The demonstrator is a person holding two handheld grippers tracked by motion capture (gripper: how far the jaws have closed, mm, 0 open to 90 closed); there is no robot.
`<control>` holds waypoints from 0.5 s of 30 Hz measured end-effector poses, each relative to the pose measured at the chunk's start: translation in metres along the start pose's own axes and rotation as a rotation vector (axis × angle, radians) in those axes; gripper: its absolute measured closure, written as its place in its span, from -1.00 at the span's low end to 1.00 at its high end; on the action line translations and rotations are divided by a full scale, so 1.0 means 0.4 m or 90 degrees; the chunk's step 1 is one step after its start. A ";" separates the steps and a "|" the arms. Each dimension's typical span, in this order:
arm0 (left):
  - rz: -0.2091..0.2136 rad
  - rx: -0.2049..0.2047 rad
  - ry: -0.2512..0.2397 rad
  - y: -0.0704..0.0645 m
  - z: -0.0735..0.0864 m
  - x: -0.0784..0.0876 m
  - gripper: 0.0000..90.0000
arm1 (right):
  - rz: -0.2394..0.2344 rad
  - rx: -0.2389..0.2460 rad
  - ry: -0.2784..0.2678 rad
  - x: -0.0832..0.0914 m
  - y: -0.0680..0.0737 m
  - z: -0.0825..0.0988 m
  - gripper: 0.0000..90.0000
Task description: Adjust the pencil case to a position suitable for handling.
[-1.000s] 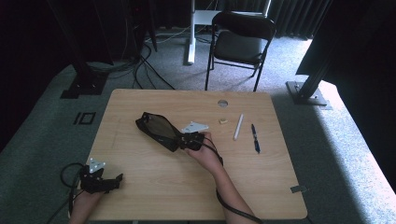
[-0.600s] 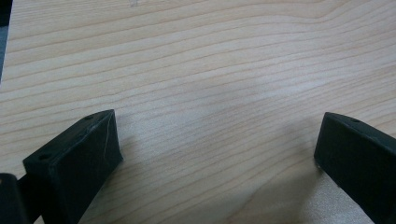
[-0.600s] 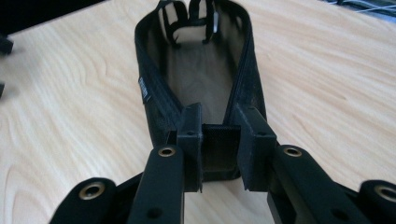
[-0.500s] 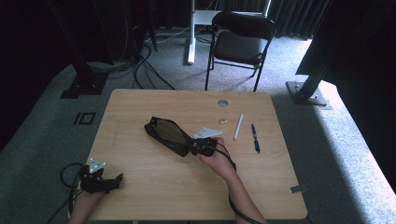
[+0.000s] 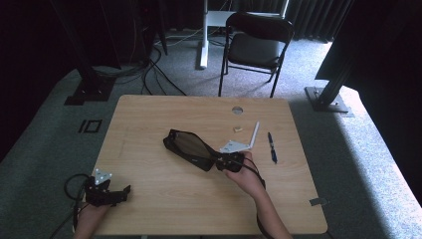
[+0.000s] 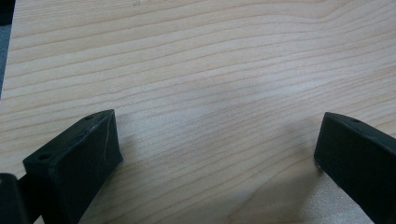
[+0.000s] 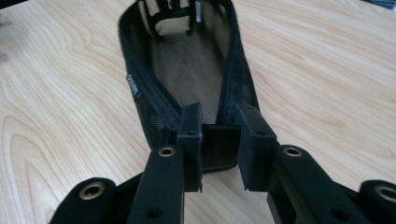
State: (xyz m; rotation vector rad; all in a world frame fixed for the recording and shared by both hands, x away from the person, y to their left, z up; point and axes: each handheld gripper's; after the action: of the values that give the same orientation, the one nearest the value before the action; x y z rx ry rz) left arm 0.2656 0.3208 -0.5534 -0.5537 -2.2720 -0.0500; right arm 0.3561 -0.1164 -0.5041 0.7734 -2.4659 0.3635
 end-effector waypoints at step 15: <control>0.000 0.000 0.000 0.000 0.000 0.000 -0.99 | -0.009 0.002 0.020 0.092 -0.029 0.061 0.63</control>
State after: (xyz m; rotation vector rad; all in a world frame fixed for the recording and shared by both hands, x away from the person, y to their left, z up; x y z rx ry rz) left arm 0.2656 0.3208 -0.5534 -0.5535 -2.2719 -0.0502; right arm 0.3277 -0.1519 -0.5026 0.7808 -2.4301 0.3710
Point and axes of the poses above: each handheld gripper's, and its own axes: x roughly backward along the jaws, z roughly out of its underside, y roughly to its left, and after that the axes turned 12 degrees about z, right-handed
